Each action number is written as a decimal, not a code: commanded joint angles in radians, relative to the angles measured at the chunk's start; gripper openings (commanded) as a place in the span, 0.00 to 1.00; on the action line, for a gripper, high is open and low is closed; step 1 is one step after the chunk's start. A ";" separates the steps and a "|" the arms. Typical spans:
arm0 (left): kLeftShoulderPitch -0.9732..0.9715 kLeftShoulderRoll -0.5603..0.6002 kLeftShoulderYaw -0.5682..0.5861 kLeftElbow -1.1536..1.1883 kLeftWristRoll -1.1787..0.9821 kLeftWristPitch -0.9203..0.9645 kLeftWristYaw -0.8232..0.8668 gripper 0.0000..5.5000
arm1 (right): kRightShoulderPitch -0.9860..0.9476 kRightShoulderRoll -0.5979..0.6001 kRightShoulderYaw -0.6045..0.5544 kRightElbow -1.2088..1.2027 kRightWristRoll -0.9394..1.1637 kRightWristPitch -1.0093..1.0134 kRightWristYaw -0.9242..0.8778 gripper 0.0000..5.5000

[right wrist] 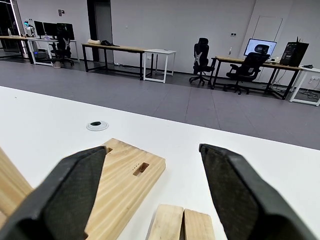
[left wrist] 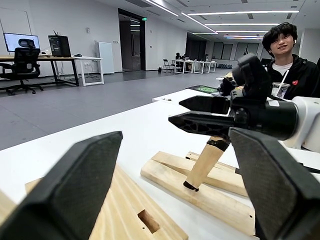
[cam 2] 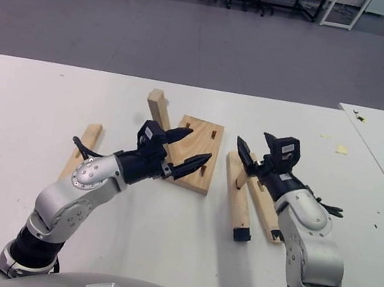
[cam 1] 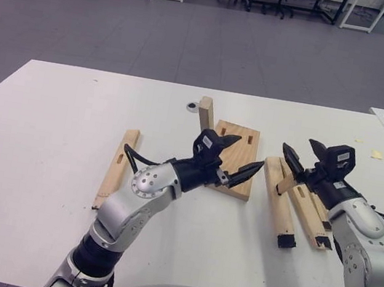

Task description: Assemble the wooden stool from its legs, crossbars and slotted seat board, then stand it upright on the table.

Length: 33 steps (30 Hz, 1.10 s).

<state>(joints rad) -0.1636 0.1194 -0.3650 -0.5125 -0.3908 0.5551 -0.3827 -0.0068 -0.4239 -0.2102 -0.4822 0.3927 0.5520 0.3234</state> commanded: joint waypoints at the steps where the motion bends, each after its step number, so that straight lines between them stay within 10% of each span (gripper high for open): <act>1: -0.001 -0.008 -0.003 0.007 0.011 -0.010 0.005 0.71 | -0.029 -0.004 0.001 0.012 0.005 0.021 -0.002 0.63; 33: 0.129 0.065 0.028 -0.077 0.002 0.025 0.007 0.71 | 0.333 -0.125 0.086 -0.203 0.160 0.452 0.124 0.63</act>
<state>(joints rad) -0.0404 0.1758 -0.3480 -0.5764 -0.3845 0.5624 -0.3805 0.3242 -0.5399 -0.1364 -0.6638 0.5530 0.9774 0.4670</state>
